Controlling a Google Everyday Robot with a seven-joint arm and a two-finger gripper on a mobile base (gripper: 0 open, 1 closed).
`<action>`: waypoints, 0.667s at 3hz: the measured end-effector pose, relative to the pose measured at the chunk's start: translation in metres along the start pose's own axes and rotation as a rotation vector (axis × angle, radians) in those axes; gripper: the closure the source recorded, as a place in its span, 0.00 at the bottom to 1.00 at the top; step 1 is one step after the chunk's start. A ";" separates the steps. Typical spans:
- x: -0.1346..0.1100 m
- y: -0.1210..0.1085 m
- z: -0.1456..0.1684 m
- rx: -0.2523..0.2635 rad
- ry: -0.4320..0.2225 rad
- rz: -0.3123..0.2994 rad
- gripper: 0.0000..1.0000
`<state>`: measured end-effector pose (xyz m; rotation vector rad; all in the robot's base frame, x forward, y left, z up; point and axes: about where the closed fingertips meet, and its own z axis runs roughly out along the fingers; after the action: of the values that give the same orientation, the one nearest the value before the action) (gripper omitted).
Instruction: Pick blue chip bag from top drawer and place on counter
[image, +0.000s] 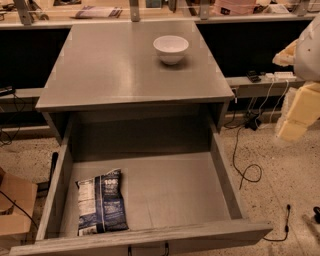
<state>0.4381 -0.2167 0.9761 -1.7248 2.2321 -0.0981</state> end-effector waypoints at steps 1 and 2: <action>0.000 0.000 0.000 0.000 0.000 0.000 0.00; -0.015 0.002 0.011 -0.008 -0.061 -0.023 0.00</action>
Offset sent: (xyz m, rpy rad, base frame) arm 0.0115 0.0413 -0.0254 0.1365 -0.0123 0.1015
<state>0.4426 -0.2004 0.9681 -1.7341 2.1725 -0.0420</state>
